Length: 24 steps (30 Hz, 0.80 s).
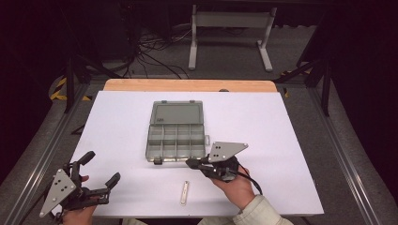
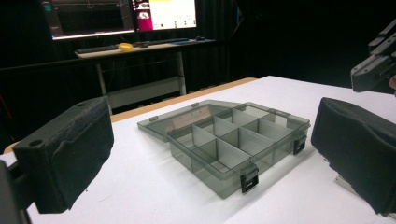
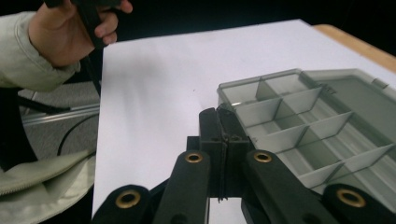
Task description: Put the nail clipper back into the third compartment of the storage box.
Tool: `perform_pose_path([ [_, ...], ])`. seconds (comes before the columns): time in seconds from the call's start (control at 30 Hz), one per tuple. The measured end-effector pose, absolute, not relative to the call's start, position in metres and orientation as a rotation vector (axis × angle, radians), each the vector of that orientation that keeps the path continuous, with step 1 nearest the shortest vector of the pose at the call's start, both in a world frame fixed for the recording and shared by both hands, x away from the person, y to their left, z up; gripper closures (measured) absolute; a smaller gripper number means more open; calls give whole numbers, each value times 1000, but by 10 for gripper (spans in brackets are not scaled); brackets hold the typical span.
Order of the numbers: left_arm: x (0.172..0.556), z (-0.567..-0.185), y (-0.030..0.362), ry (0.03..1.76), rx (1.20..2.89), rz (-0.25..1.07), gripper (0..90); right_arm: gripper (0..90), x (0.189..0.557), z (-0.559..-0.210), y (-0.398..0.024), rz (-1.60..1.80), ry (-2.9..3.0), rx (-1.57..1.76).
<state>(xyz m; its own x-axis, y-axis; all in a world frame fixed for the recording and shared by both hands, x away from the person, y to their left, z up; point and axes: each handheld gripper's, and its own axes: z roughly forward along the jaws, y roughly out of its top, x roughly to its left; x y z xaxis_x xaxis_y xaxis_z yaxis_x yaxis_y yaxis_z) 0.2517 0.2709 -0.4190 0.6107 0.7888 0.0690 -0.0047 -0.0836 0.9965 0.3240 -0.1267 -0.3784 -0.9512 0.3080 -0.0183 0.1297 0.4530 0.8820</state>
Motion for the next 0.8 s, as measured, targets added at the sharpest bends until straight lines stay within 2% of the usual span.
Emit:
perform_pose_path([
  [0.8,252,-419,271,690,1526,748,2,900,338,-415,-87,1155,2849,361],
])
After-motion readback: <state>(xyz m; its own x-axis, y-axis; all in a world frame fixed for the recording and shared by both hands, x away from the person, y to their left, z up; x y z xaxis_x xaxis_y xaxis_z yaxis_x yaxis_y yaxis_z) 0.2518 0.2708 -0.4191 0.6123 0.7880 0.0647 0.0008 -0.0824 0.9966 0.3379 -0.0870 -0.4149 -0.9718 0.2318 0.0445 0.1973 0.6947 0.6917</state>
